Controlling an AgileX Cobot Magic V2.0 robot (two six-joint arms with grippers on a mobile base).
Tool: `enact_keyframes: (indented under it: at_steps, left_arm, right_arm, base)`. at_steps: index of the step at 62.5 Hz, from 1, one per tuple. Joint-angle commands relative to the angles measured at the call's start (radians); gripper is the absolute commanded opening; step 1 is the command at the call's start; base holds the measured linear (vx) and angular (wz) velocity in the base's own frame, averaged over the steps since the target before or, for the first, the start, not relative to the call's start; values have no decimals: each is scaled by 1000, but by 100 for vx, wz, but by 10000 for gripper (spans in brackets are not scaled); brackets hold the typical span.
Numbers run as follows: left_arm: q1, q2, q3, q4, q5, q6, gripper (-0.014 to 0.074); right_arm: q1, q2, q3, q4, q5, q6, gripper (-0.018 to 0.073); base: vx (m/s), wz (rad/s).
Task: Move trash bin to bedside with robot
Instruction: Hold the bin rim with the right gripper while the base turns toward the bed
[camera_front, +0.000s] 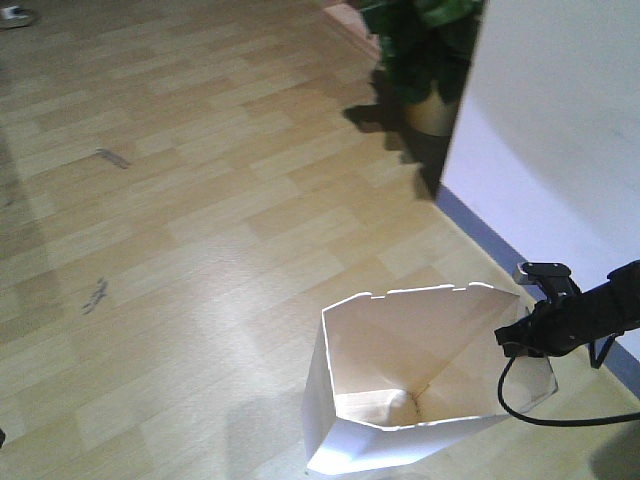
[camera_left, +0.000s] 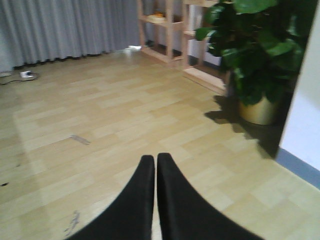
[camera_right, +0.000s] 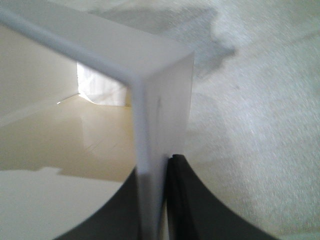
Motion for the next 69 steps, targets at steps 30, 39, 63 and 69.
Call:
enact_keyframes:
  at_steps: [30,39,63,69]
  left_arm:
    - [-6,-14,19,-3,-69,-4,-6]
    - [-6,-14,19,-3,-69,-4,-6]
    - [-6,-14,19,-3,-69,-4,-6]
    - [-6,-14,19,-3,-69,-4,-6]
  right_arm:
    - [-3,-74,-11,45,188,16,-5]
    - [-3,-74,-11,45,187,16,-5]
    - [-3,-74,-11,45,188,16,-5]
    - [-3,-74,-11,45,188,16,-5]
  base:
    - [10,51]
    - [12,38]
    - [15,27]
    - [18,14]
